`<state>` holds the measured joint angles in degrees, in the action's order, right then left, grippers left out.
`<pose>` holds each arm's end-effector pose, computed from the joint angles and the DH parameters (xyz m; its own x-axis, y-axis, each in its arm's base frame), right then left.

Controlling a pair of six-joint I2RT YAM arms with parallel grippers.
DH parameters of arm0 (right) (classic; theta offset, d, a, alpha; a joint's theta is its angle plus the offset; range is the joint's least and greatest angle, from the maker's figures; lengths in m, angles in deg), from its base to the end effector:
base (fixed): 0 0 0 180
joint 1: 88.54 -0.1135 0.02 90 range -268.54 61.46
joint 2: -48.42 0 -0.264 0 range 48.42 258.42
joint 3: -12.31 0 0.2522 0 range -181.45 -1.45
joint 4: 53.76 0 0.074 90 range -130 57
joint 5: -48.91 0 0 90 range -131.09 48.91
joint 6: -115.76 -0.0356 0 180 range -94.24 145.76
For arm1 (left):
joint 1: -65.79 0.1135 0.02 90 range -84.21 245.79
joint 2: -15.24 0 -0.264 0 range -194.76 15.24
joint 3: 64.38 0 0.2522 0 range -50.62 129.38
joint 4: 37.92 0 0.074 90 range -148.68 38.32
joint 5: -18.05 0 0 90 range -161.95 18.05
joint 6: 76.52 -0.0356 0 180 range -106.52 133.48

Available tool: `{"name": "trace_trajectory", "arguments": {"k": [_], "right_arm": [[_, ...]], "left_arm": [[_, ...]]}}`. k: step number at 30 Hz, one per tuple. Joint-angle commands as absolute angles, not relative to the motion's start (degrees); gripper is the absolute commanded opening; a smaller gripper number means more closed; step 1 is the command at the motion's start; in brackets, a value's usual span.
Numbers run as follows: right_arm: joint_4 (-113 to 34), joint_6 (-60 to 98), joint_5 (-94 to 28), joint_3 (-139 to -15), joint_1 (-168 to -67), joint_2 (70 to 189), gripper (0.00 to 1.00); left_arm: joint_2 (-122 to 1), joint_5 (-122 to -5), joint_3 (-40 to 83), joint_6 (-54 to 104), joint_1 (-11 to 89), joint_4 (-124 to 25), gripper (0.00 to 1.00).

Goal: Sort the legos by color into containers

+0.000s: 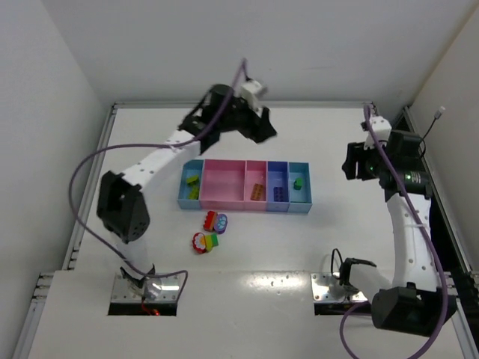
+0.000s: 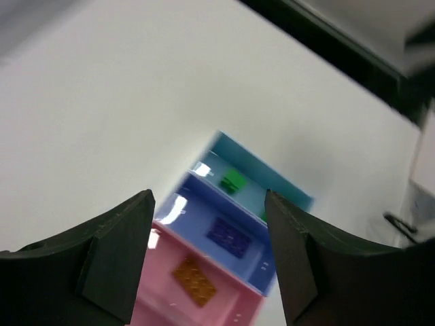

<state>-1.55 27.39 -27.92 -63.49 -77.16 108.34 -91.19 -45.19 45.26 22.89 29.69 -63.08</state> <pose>0.2151 -0.0350 0.3466 -0.5809 0.0887 -0.8091 -0.0043 0.9937 0.1120 0.3498 -0.2749 0.3413 -0.4391 0.1395 -0.8875 0.8025 0.5050 -0.3177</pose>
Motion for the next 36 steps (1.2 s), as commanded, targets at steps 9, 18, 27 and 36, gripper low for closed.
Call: {"name": "trace_trajectory", "arguments": {"k": [9, 18, 27, 36], "right_arm": [[11.7, 63.0, 4.1, -65.5, -92.1, 111.9, 0.65], [11.7, 76.5, 4.1, -66.8, -121.7, 123.5, 0.65], [-21.8, 64.4, -3.5, -57.2, -137.7, 134.5, 0.58], [-33.5, 53.2, -14.2, -61.8, -143.8, 146.2, 0.54]], "left_arm": [[-66.4, -59.6, 36.4, 31.7, 50.7, -64.8, 0.97], [-58.1, -58.2, 31.6, 31.1, 62.4, -74.9, 0.99], [-53.3, -54.1, 27.8, 28.5, 73.4, -77.2, 0.99], [-49.4, -47.4, 21.4, 18.9, 74.6, -80.5, 0.99]]}}
